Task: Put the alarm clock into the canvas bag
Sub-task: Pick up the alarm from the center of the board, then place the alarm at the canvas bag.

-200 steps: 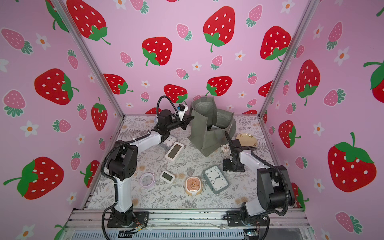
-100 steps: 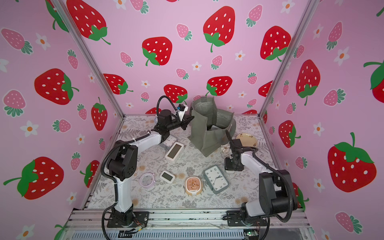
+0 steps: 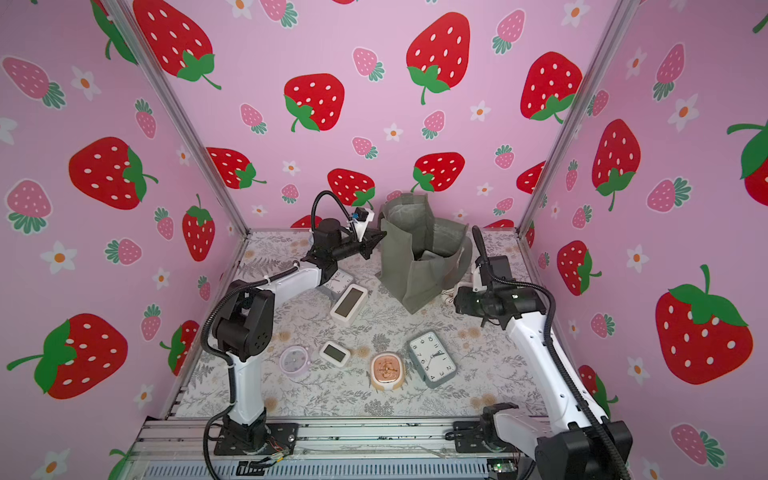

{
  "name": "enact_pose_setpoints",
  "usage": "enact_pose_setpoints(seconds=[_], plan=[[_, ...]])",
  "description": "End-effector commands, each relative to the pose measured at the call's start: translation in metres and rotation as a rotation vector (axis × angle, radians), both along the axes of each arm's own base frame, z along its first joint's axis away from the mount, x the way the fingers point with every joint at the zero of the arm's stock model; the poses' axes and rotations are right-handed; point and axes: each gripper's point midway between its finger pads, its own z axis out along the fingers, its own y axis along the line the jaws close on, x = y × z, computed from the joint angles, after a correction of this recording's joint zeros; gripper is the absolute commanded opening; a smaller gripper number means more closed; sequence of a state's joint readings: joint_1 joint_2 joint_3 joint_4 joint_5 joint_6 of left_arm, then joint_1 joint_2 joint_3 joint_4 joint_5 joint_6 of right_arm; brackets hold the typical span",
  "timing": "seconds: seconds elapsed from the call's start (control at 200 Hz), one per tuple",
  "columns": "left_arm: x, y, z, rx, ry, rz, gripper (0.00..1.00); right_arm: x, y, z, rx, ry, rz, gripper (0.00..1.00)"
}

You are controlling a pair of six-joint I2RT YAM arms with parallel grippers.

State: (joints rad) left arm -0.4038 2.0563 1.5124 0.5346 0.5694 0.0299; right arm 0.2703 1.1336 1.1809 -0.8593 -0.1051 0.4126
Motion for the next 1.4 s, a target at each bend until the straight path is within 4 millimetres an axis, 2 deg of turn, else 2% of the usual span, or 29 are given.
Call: enact_pose_setpoints(seconds=[0.0, 0.07, 0.285, 0.43, 0.515, 0.645, 0.766, 0.906, 1.086, 1.396], plan=[[-0.004, -0.001, 0.010, -0.013, -0.041, -0.026, 0.00, 0.001, 0.004, 0.033, 0.047, -0.035, -0.003, 0.54], [-0.004, -0.001, 0.011, -0.014, -0.041, -0.027, 0.00, 0.010, 0.010, 0.055, 0.073, -0.089, 0.014, 0.53], [-0.003, 0.000, 0.010, -0.012, -0.041, -0.025, 0.00, 0.045, 0.038, 0.106, 0.199, -0.276, 0.063, 0.53], [-0.002, 0.000, 0.011, -0.014, -0.041, -0.025, 0.00, 0.067, 0.062, 0.134, 0.251, -0.392, 0.110, 0.53], [-0.004, -0.001, 0.012, -0.017, -0.040, -0.029, 0.00, 0.079, 0.075, 0.139, 0.268, -0.426, 0.133, 0.53], [-0.003, -0.001, 0.011, -0.017, -0.038, -0.028, 0.00, 0.102, 0.089, 0.137, 0.266, -0.431, 0.163, 0.54], [-0.003, -0.001, 0.012, -0.019, -0.039, -0.029, 0.00, 0.122, 0.091, 0.139, 0.220, -0.444, 0.156, 0.54], [-0.003, 0.000, 0.013, -0.021, -0.041, -0.028, 0.00, 0.143, 0.097, 0.126, 0.170, -0.419, 0.172, 0.54], [-0.005, -0.002, 0.014, -0.024, -0.040, -0.034, 0.00, 0.166, 0.100, 0.105, 0.084, -0.386, 0.200, 0.54], [-0.005, -0.003, 0.009, -0.018, -0.035, -0.036, 0.00, 0.187, 0.126, 0.051, -0.074, -0.290, 0.349, 0.54]])
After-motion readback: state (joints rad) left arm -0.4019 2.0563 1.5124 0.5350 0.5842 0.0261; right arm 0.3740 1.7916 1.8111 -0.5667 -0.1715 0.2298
